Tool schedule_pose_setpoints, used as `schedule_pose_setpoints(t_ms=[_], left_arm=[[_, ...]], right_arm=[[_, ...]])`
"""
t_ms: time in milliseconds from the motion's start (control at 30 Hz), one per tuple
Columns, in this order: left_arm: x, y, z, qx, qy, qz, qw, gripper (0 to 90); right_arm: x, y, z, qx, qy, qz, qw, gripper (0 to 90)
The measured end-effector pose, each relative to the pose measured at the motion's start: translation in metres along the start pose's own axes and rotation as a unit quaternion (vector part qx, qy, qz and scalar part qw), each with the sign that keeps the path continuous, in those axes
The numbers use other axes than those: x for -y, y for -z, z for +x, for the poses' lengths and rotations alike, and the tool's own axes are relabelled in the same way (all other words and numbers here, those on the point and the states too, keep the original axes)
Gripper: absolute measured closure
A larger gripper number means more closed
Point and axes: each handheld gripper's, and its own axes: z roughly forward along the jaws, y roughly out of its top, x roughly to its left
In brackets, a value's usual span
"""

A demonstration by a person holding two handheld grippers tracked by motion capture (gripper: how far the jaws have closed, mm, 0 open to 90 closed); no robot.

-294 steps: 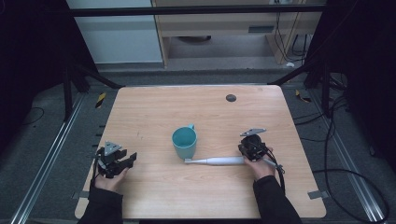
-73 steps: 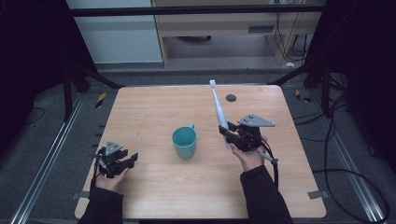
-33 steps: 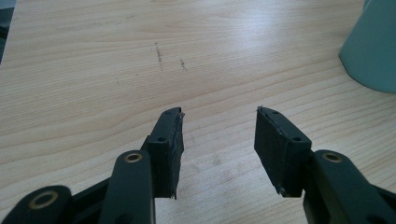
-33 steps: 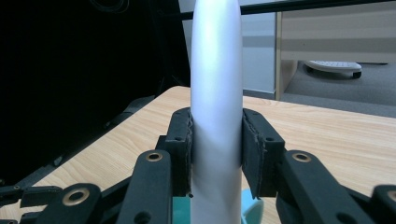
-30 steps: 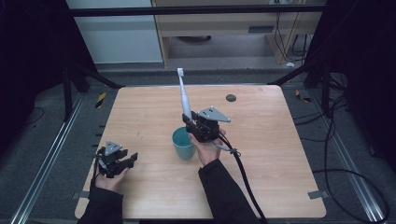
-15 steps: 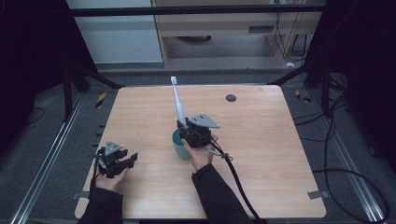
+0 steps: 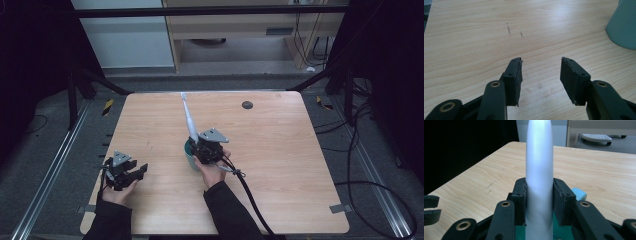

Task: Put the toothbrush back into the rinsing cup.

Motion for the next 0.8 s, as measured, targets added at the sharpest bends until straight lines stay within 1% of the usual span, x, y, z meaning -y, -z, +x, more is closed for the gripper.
schedule_pose_setpoints(t_ms=[167, 400, 467, 667, 700, 800], left_arm=[[0.0000, -0.0002, -0.0002, 0.001, 0.000, 0.001, 1.0000, 51.7], [0.0000, -0.0003, 0.0001, 0.001, -0.002, 0.002, 1.0000, 51.6], [0.0001, -0.0004, 0.0001, 0.000, -0.002, 0.003, 1.0000, 51.7], [0.0001, -0.0006, -0.0005, 0.001, -0.003, 0.003, 1.0000, 51.7], [0.0001, -0.0006, -0.0005, 0.001, -0.003, 0.003, 1.0000, 51.6], [0.0001, -0.0006, -0.0003, 0.001, -0.003, 0.002, 1.0000, 51.6]], right_arm=[[0.0009, -0.0010, 0.0003, -0.001, -0.001, 0.005, 1.0000, 65.9], [0.0042, -0.0046, -0.0009, 0.002, 0.004, 0.028, 0.9996, 65.6], [0.0041, -0.0042, -0.0007, 0.005, 0.006, 0.028, 0.9996, 65.4], [0.0010, -0.0015, -0.0020, -0.001, 0.006, 0.022, 0.9997, 64.0], [-0.0001, 0.0000, -0.0027, 0.001, 0.008, 0.020, 0.9998, 64.0], [-0.0016, 0.0024, -0.0040, 0.000, 0.007, 0.020, 0.9998, 62.9]])
